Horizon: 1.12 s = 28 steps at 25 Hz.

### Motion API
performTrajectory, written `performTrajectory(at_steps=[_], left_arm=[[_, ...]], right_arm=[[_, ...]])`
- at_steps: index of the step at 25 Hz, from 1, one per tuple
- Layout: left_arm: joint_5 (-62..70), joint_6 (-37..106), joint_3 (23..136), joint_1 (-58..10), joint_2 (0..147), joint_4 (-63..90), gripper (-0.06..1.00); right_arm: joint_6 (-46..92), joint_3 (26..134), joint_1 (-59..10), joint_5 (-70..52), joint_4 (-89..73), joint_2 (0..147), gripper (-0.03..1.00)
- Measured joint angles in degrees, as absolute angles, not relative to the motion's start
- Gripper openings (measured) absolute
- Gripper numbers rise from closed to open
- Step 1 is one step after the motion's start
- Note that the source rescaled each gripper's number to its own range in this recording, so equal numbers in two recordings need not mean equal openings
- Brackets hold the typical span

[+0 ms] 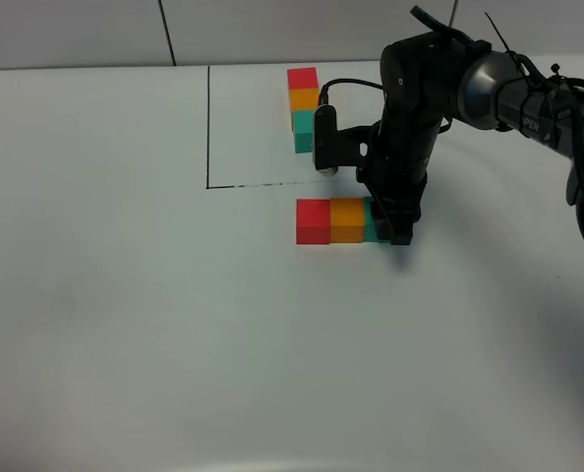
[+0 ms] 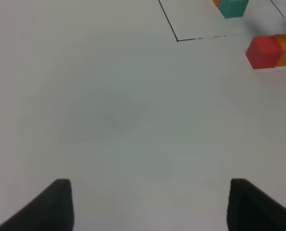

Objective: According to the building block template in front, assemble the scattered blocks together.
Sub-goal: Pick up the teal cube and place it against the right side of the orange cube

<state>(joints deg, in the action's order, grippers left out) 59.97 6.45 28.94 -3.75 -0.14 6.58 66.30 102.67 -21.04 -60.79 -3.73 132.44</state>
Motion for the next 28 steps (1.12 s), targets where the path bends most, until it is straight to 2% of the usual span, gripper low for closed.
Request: performTrajectory(at_steps=[28], left_arm=[[60.0,6.4,28.9,-3.8,-0.1,6.6,0.42]], right_arm=[[67.4,102.7,-21.2,-60.7,-3.7,132.5,0.02]])
